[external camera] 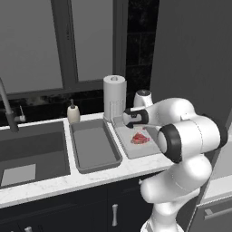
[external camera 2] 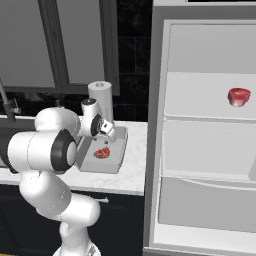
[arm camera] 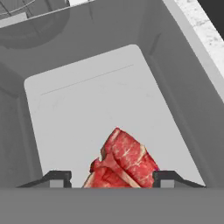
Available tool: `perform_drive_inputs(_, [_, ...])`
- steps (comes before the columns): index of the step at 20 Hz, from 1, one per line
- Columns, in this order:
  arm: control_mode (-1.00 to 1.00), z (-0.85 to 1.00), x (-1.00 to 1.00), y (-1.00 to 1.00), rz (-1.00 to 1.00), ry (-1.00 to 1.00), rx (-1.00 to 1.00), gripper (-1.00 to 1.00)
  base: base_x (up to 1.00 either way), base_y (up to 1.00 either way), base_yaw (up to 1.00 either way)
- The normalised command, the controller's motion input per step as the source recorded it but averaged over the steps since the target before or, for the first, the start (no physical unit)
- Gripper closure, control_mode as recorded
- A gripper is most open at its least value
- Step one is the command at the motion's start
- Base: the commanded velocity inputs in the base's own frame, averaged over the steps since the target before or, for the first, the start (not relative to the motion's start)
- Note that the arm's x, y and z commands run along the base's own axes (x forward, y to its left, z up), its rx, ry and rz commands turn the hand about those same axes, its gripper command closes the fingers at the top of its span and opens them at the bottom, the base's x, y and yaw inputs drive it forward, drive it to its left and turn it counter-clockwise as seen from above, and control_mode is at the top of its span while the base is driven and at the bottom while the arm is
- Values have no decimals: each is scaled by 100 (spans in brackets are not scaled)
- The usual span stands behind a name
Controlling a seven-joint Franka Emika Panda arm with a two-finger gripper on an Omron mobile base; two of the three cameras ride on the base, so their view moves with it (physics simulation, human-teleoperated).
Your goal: Place one sweet potato and one steak in each tupperware on the nearby counter, to pack two identical lunches.
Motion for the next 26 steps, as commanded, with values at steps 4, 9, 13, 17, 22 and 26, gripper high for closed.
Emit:
perform_drive_inputs(4, [-100,21,-4,0,0,-1,-2,-100,0,0,0])
perform_drive_inputs(9, [-100,77,-79,0,0,6,0,-100,0,0,0])
perform_drive_inputs(13, [-100,68,-100,0,0,2,0,-100,0,0,0])
perform_drive_inputs(17, [-100,18,-100,0,0,5,0,-100,0,0,0])
perform_drive_inputs(22, [-100,0,-100,0,1,13,0,-100,0,0,0])
perform_drive_inputs(26, [-100,2,-100,0,0,15,0,-100,0,0,0])
